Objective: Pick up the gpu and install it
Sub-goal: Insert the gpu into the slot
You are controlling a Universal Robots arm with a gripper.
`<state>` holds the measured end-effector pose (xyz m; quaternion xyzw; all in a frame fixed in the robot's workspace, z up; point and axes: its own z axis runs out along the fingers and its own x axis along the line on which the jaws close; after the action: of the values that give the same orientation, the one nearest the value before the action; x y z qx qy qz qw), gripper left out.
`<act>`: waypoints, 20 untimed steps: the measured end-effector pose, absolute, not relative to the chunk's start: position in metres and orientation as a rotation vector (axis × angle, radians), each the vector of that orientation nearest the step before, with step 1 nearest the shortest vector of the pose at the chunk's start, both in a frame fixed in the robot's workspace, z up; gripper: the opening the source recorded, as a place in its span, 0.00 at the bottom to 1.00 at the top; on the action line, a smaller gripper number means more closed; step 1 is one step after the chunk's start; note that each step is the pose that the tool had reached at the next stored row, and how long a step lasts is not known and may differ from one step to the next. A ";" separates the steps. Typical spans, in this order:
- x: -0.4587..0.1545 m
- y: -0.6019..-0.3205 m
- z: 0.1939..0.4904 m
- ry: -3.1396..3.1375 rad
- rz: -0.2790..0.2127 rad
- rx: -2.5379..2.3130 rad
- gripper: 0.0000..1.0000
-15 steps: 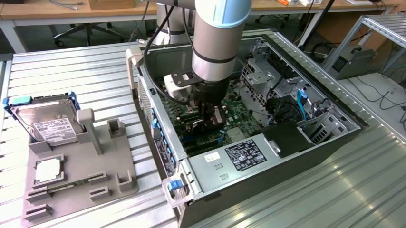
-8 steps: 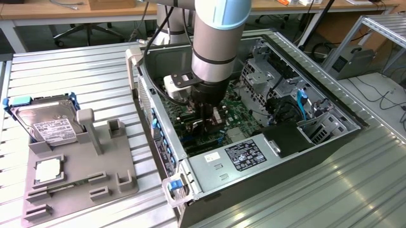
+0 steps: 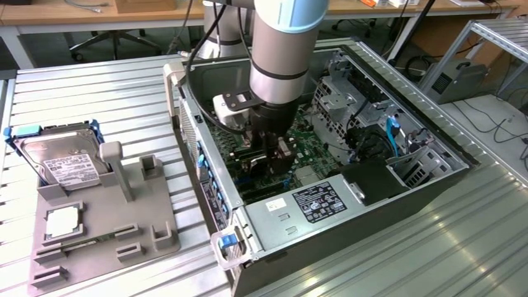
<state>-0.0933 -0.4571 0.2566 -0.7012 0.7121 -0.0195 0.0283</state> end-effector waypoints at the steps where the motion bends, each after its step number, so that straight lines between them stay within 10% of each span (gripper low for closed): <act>1: -0.093 -0.457 0.260 2.198 -0.061 -2.164 0.76; 20: -0.093 -0.456 0.321 2.209 -0.088 -2.177 0.76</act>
<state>-0.0934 -0.4563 0.3205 -0.7015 0.7118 -0.0285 0.0196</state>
